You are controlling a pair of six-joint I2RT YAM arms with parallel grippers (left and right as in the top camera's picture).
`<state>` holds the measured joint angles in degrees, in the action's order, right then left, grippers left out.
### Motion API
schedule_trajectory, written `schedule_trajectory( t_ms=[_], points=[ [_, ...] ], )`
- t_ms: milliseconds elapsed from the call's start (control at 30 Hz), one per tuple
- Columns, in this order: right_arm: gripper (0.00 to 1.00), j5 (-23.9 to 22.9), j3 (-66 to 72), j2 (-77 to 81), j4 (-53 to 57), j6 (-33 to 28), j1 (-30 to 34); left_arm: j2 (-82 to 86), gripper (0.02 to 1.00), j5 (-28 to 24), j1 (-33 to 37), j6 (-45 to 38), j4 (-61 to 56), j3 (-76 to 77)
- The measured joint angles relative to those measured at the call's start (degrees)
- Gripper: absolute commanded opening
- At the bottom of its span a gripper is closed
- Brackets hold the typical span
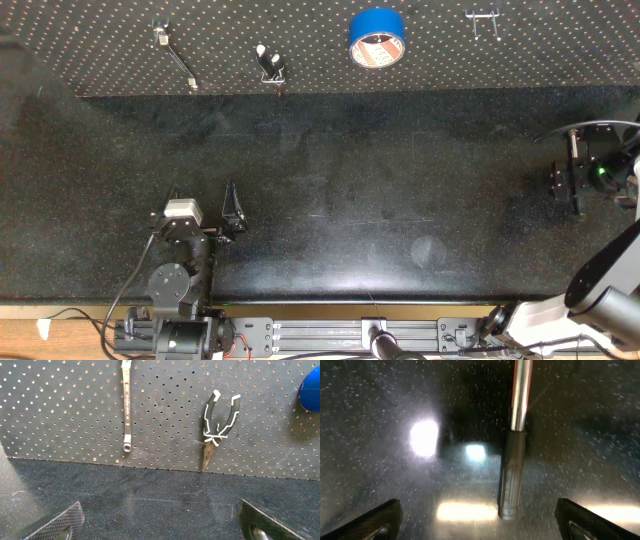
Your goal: Place Tools Onto Pegboard
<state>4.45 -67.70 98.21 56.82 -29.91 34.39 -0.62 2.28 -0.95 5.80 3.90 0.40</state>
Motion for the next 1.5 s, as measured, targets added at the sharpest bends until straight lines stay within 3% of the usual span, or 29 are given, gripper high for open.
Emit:
schedule_trajectory(
  t_ms=[1100, 1167, 1267, 1300, 1367, 1400, 1500],
  points=[
    [0.996, -3.48, -0.04, 7.72, -6.29, -0.48, 0.0, 0.0, 0.996, 0.0, 0.0, 0.0, 0.02, 0.0],
    [0.75, -3.45, -0.04, 7.72, -6.32, -0.48, 0.0, 0.0, 0.996, 0.0, 0.0, 0.0, 0.02, 0.0],
    [0.511, -3.45, -0.07, 7.72, -7.23, -0.94, 0.0, 0.0, 0.996, 0.0, 0.0, 0.0, 0.0, 0.0],
    [0.356, -3.45, -0.07, 7.72, -7.39, -0.87, 0.0, 0.0, 0.996, 0.0, 0.0, 0.0, 0.0, 0.0],
    [0.145, -3.45, -0.07, 7.72, -7.61, -1.01, 0.0, 0.0, 0.996, 0.0, 0.0, 0.0, 0.0, 0.0],
    [0.08, -3.48, -0.07, 7.72, -7.82, -0.85, 0.0, 0.0, 0.996, 0.0, 0.0, 0.0, 0.02, 0.0],
    [0.077, -3.74, -0.07, 7.69, -8.0, -0.85, 0.07, 0.0, 0.996, 0.0, 0.0, 0.0, 0.02, 0.0]
  ],
)
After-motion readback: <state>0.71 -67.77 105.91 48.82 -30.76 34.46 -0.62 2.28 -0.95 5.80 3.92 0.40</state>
